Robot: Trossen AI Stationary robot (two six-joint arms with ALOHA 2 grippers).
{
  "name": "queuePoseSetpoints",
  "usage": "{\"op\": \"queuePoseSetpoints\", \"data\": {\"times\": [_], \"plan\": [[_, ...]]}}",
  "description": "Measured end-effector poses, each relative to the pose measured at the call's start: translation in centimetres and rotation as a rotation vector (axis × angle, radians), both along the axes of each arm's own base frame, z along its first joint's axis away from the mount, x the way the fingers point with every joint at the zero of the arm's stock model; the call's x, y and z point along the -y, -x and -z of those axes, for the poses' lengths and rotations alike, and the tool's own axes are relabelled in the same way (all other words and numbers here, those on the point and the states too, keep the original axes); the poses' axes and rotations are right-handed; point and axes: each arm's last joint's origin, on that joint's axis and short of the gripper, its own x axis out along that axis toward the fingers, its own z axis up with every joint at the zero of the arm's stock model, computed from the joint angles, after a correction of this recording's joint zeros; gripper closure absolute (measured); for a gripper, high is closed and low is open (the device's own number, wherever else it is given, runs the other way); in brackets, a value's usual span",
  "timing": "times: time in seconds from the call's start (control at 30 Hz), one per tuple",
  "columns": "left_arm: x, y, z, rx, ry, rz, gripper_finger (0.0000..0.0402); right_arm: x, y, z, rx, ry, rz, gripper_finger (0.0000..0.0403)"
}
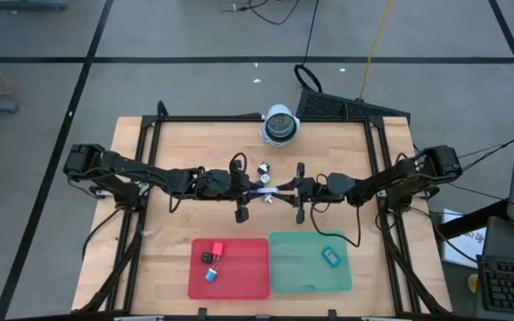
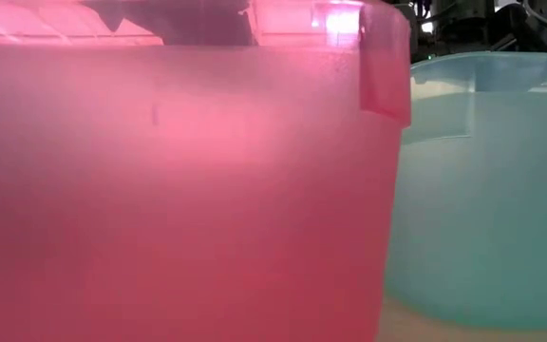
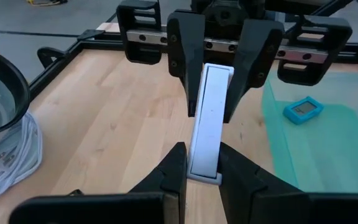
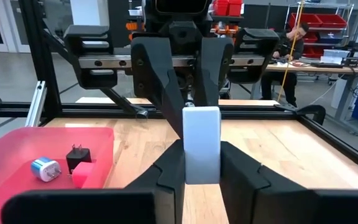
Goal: Pick & Place Office items
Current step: Put the white digital clock into the blue bin
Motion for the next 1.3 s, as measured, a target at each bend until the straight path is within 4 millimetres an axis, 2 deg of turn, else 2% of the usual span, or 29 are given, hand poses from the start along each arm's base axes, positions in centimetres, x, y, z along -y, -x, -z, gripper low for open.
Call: {"op": "queuePoseSetpoints", "data": {"times": [0.1,0.3,0.5,0.83,1.0,1.17,1.3], "plan": [[0.0,0.0,0.0,0.001,0.009,-0.004,0.0332,0.0,0.0,0.0,0.002,0.002,-0.001,0.0338],[0.1,0.1,-0.1,0.004,0.019,-0.005,0.0285,0.0,0.0,0.0,-0.001,0.000,-0.006,0.0342],[-0.1,1.6,-1.9,0.005,0.019,-0.006,0.0251,0.0,0.0,0.0,-0.008,0.001,-0.007,0.0343],[-0.4,7.8,-5.6,-0.048,-0.014,0.028,0.0214,0.0,0.1,0.2,-0.032,0.004,-0.007,0.0345],[-0.6,11.2,-4.7,-0.025,-0.031,0.048,0.0200,0.0,0.1,0.2,-0.032,0.004,-0.007,0.0342],[-1.1,14.7,-2.5,0.007,-0.001,-0.012,0.0190,0.0,0.4,-0.2,-0.047,0.004,-0.008,0.0345],[-1.4,17.1,-1.0,0.111,0.028,-0.029,0.0188,0.0,1.2,-0.8,-0.054,0.002,-0.008,0.0344]]}}
